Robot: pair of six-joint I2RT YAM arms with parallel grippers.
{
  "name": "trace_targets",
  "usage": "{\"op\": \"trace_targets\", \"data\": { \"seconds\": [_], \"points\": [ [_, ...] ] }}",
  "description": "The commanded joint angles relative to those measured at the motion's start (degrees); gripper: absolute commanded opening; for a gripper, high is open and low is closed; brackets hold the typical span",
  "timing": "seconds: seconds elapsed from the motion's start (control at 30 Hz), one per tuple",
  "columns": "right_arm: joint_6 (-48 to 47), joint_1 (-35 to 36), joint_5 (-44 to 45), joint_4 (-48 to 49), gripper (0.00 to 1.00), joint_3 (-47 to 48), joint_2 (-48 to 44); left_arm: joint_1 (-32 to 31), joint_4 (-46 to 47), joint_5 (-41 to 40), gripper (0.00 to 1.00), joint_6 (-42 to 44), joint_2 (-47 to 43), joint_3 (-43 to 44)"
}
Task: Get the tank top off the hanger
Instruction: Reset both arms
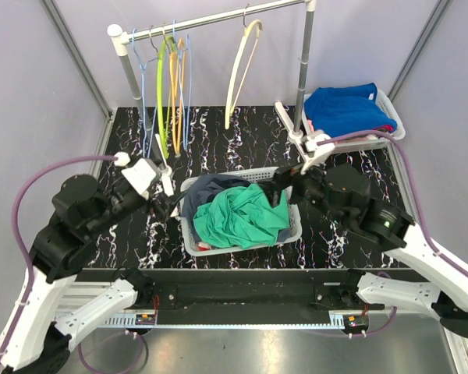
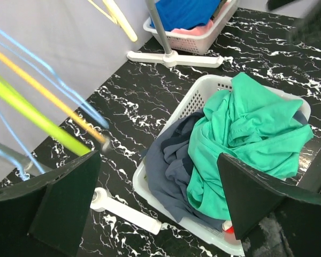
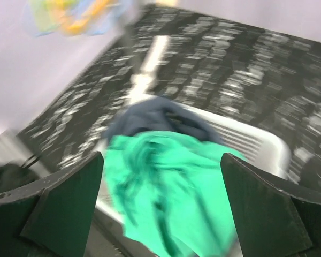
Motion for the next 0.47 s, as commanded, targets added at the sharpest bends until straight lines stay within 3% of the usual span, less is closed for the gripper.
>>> {"op": "trace_targets", "data": {
  "seconds": [0.0, 0.43],
  "points": [
    [6.6, -0.1, 24.0, -13.3, 1.0, -0.7, -2.9, -0.1, 2.5, -5.4, 0.99, -0.2, -4.4, -5.8],
    [8.5, -0.1, 24.3, -17.6, 1.0, -0.9, -5.5, -0.1, 0.4, -11.7, 0.99, -6.1, -10.4, -12.2]
  ]
}}
